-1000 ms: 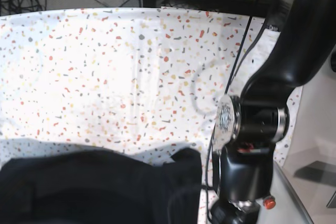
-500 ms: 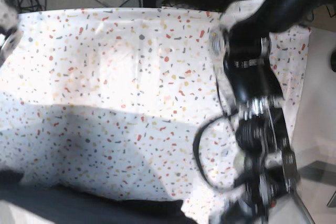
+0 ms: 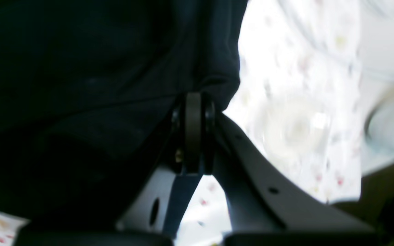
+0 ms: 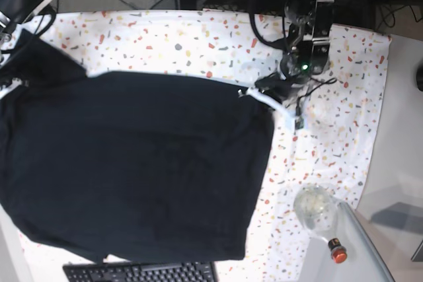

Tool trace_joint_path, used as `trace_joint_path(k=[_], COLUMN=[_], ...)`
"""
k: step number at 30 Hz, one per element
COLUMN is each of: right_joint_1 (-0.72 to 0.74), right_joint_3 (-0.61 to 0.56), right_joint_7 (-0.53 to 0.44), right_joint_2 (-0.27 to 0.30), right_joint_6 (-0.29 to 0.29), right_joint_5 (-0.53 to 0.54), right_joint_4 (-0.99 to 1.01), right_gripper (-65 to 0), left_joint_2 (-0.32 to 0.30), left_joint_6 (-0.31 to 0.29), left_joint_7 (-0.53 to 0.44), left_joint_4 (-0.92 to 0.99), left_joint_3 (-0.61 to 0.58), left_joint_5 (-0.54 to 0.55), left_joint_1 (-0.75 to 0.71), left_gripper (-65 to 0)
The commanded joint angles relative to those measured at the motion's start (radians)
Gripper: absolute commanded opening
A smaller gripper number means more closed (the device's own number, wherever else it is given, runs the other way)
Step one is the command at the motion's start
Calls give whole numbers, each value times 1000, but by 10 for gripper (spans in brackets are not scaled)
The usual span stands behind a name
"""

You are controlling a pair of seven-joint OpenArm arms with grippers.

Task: Layout the t-shirt on the table in an organized manner, then fold the t-shirt properly
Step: 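Lift the shirt with both grippers and lay it down again, then hold the shirt edge with both grippers and pull it taut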

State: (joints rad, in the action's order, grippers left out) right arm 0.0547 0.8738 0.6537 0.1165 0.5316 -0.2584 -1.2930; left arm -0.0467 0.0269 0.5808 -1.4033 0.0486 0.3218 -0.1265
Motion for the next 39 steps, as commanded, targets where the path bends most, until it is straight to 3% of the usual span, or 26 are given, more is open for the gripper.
trace_joint_path(k=[1, 7, 12, 15, 19, 20, 22, 30, 39], right_joint_1=[18, 37, 56, 73, 70, 64, 37, -88, -102], right_joint_3=[6, 8, 66, 124, 212, 232, 249, 253, 250], right_joint_7=[-19, -59, -51, -47, -54, -70, -85, -47, -54], right_joint_2=[16, 36, 36, 35, 35, 35, 38, -8, -19], right_joint_6=[0, -5, -97, -32, 120, 146, 163, 163, 167], right_joint_5=[14, 12, 15, 15, 103, 143, 192, 282, 299], right_joint_4=[-3, 95, 100, 95, 54, 42, 20, -41, 106], right_gripper=[-650, -650, -650, -650, -273, -203, -128, -116, -116], left_joint_2=[3, -17, -18, -18, -18, -18, -18, -18, -28], left_joint_6=[-3, -3, -3, -3, -3, -3, -3, -3, -3], left_joint_7=[-43, -45, -45, -45, -45, -45, -45, -45, -43], left_joint_4=[-32, -31, -35, -37, -34, -32, -31, -31, -31], left_joint_3=[1, 3, 3, 3, 3, 3, 3, 3, 1], left_joint_5=[7, 9, 9, 9, 9, 9, 9, 9, 9], left_joint_1=[11, -28, -28, -28, -28, -28, -28, -28, -28], left_gripper=[-650, -650, -650, -650, -650, -650, -650, -650, -650])
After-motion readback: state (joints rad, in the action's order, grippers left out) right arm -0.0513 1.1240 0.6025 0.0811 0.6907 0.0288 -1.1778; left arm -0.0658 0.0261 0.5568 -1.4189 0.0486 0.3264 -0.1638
